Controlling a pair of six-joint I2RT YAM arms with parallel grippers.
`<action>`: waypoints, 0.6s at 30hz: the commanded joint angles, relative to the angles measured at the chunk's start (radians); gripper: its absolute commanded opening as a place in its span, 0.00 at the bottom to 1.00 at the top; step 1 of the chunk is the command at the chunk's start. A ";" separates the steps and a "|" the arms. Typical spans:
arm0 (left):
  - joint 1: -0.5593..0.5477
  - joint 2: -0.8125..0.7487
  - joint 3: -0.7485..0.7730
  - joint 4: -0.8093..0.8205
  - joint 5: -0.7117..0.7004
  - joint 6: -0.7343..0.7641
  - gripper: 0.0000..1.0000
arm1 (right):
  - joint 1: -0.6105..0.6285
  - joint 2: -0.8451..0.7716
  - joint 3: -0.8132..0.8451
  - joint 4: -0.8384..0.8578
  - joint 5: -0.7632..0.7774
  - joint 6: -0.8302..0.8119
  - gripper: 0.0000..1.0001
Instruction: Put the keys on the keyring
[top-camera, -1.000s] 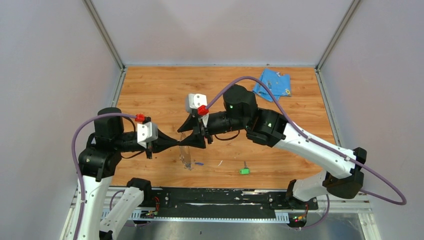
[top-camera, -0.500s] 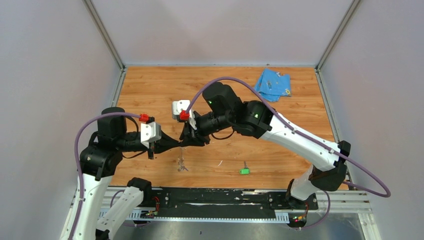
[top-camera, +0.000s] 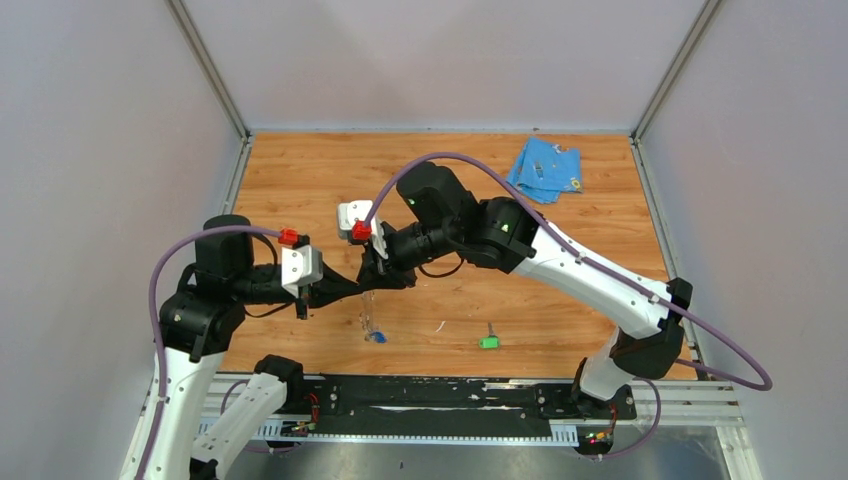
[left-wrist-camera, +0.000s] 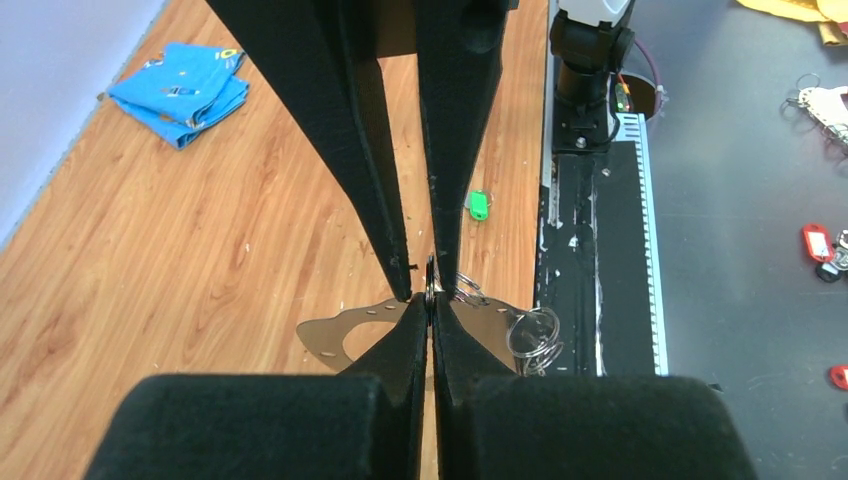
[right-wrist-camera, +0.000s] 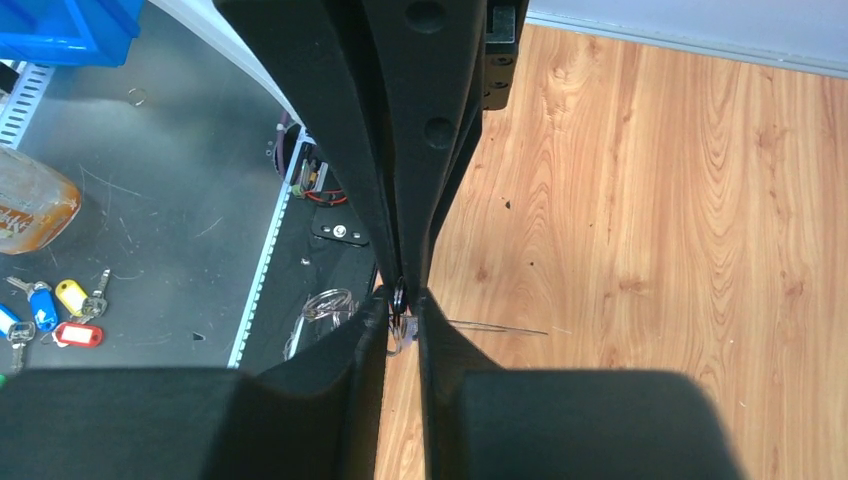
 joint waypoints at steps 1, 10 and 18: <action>-0.010 -0.018 -0.010 0.018 0.021 -0.010 0.00 | -0.001 0.014 0.029 -0.009 0.011 -0.005 0.13; -0.010 -0.032 0.000 0.017 0.033 -0.008 0.00 | -0.001 0.014 0.023 -0.013 0.005 -0.001 0.00; -0.010 -0.056 -0.017 0.015 0.088 -0.021 0.44 | -0.003 -0.125 -0.197 0.280 -0.006 0.148 0.00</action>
